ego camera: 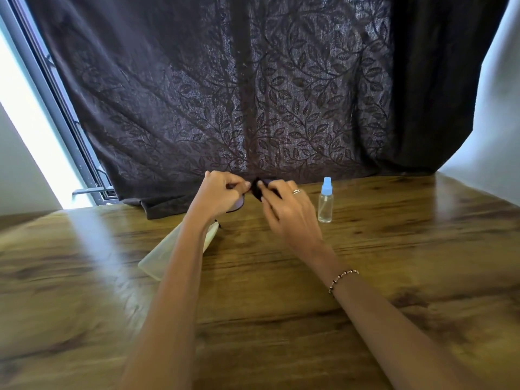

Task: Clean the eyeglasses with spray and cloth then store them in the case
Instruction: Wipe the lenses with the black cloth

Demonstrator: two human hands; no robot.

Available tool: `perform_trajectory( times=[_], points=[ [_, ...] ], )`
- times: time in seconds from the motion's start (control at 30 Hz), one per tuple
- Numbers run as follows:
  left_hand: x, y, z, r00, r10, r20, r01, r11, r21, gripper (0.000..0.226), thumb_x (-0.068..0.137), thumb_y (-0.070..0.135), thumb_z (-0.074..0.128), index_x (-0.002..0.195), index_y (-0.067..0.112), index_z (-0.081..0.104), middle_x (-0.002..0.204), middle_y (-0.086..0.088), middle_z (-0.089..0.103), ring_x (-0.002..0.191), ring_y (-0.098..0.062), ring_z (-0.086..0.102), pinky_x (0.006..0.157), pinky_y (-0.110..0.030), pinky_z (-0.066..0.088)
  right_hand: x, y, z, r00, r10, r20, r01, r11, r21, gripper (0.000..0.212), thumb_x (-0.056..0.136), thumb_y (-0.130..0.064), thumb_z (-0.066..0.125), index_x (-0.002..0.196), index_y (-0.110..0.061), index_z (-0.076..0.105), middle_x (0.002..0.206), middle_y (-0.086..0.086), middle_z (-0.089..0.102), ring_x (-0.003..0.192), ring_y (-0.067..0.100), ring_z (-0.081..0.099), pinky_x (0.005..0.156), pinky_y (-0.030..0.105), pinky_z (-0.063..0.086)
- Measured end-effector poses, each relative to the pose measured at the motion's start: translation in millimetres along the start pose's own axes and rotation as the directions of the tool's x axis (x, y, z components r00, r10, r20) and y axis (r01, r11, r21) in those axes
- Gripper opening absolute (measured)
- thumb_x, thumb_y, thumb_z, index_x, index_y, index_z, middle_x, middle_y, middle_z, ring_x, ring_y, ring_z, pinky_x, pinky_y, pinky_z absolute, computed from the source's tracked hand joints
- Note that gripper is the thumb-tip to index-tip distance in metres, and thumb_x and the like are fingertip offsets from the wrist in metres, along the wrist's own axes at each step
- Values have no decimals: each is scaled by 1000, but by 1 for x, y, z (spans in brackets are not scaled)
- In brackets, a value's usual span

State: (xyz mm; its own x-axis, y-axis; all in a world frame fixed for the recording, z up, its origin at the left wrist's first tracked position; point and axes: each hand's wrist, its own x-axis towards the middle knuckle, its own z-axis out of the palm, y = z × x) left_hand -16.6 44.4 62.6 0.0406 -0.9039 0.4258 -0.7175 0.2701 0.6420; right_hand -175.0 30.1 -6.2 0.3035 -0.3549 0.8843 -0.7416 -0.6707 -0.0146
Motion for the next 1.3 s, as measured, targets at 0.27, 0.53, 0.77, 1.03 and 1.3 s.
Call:
perform_trajectory(
  times=[0.27, 0.53, 0.77, 1.03, 1.3],
  points=[
    [2, -2, -2, 999, 31, -41, -27, 995, 91, 17, 92, 20, 59, 85, 13, 72, 69, -8, 68, 78, -14, 60, 117, -41, -1, -3, -7, 1, 998, -56, 32, 54, 998, 42, 25, 94, -12, 51, 111, -1, 66, 93, 5, 59, 80, 17, 50, 63, 29, 45],
    [4, -4, -3, 998, 41, -52, -33, 990, 135, 19, 93, 22, 58, 97, 11, 73, 68, 7, 59, 89, -14, 55, 117, -48, 0, -6, -3, -2, 1000, -17, -8, 17, 1000, 7, 21, 90, -10, 54, 102, 1, 68, 88, 6, 60, 77, 17, 51, 60, 31, 47],
    [6, -2, -2, 997, 68, -22, -64, 987, 147, 19, 94, 24, 56, 93, 13, 73, 66, 8, 57, 85, -14, 54, 116, -49, -2, -1, 4, -5, 1000, 26, -6, -26, 998, -49, 24, 94, -13, 49, 105, -2, 68, 91, 5, 60, 81, 19, 51, 64, 36, 46],
    [11, -7, 1, 990, 136, -45, -124, 970, 210, 16, 92, 23, 59, 91, 18, 75, 76, 3, 65, 100, -21, 58, 116, -48, -6, 3, -1, -3, 999, -24, 28, 24, 999, -33, 25, 96, -13, 49, 111, -2, 66, 91, 4, 60, 81, 19, 51, 65, 34, 46],
    [9, -9, -2, 989, 120, -86, -99, 971, 220, 19, 92, 25, 59, 95, 14, 74, 86, -1, 69, 101, -21, 58, 117, -47, -4, -4, -11, 2, 997, -72, 18, 73, 997, -28, 21, 92, -11, 54, 104, -1, 68, 85, 5, 59, 75, 17, 50, 61, 28, 41]
  ],
)
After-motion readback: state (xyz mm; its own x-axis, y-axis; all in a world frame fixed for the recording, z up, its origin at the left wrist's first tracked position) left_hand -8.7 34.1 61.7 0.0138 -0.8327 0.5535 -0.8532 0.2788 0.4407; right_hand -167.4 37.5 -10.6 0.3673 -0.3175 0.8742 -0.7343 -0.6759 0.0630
